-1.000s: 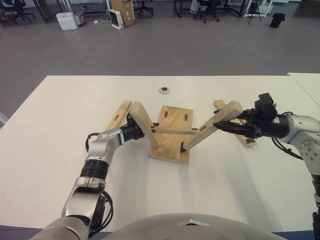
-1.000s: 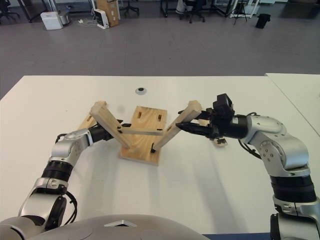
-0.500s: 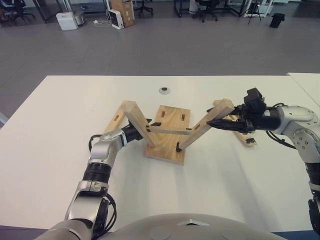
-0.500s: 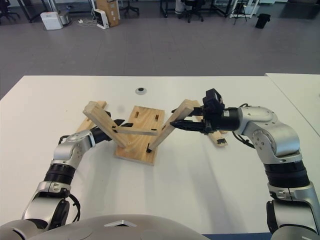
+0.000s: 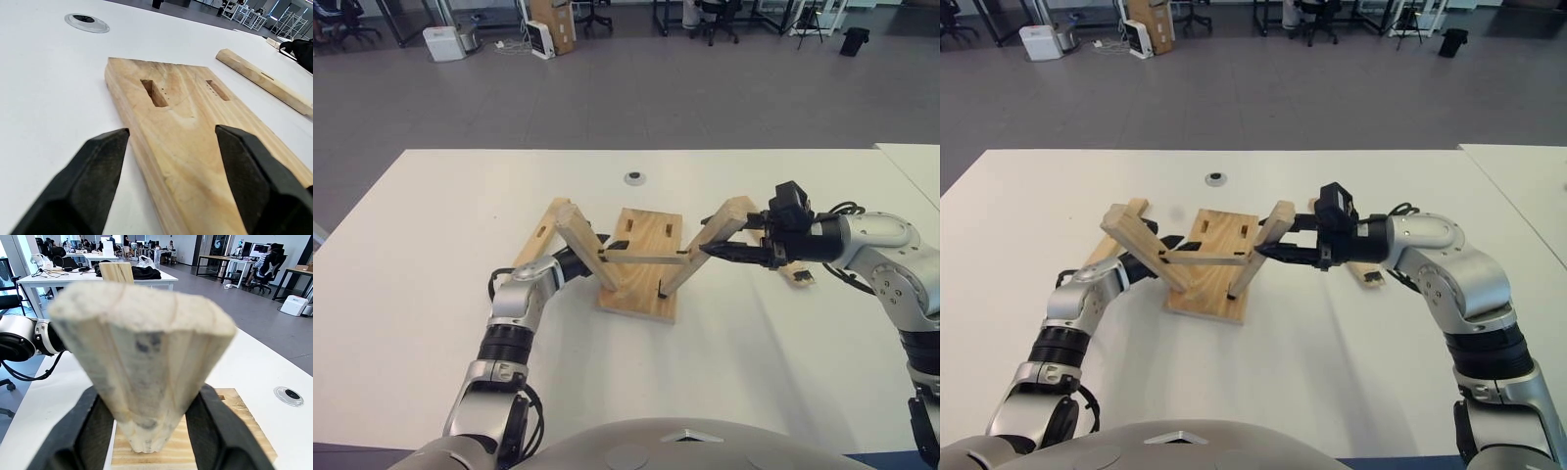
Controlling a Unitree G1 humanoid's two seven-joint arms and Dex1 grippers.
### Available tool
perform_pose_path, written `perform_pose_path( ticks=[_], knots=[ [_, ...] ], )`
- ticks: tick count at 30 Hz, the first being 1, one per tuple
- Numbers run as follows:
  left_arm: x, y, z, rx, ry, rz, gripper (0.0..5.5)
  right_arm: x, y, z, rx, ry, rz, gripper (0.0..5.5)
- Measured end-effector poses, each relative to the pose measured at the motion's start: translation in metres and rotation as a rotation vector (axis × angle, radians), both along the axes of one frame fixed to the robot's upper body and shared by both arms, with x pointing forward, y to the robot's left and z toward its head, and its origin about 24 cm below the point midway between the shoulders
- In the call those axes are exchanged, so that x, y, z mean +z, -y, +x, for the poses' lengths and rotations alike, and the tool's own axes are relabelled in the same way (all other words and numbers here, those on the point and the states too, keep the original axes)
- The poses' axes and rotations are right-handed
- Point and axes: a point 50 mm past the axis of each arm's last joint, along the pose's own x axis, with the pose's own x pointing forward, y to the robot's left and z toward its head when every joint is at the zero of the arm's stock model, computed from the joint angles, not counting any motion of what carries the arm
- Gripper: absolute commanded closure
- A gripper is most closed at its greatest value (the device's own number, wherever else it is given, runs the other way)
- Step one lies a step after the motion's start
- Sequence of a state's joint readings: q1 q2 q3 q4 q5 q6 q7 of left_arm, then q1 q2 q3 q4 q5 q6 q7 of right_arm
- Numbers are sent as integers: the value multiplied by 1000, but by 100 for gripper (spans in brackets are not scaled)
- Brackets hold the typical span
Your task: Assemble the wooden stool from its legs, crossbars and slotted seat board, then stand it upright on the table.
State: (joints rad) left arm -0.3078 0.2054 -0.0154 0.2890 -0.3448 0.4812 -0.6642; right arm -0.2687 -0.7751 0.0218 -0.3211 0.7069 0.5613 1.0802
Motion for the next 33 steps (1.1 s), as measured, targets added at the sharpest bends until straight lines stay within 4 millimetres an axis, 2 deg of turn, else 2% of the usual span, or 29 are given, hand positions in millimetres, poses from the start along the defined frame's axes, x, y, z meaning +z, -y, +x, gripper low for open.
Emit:
perform_pose_path(
  ticks=[8, 27, 33],
  knots=[
    [0, 1, -2, 1, -1, -1, 225, -7, 0, -17, -30, 27, 25, 346],
    [-2, 2, -6, 18, 4, -11, 225, -13, -3, -36, -59, 83, 33, 346],
    [-3, 4, -9, 31, -1, -8, 225, -20, -11, -32, -61, 72, 29, 346]
  ],
)
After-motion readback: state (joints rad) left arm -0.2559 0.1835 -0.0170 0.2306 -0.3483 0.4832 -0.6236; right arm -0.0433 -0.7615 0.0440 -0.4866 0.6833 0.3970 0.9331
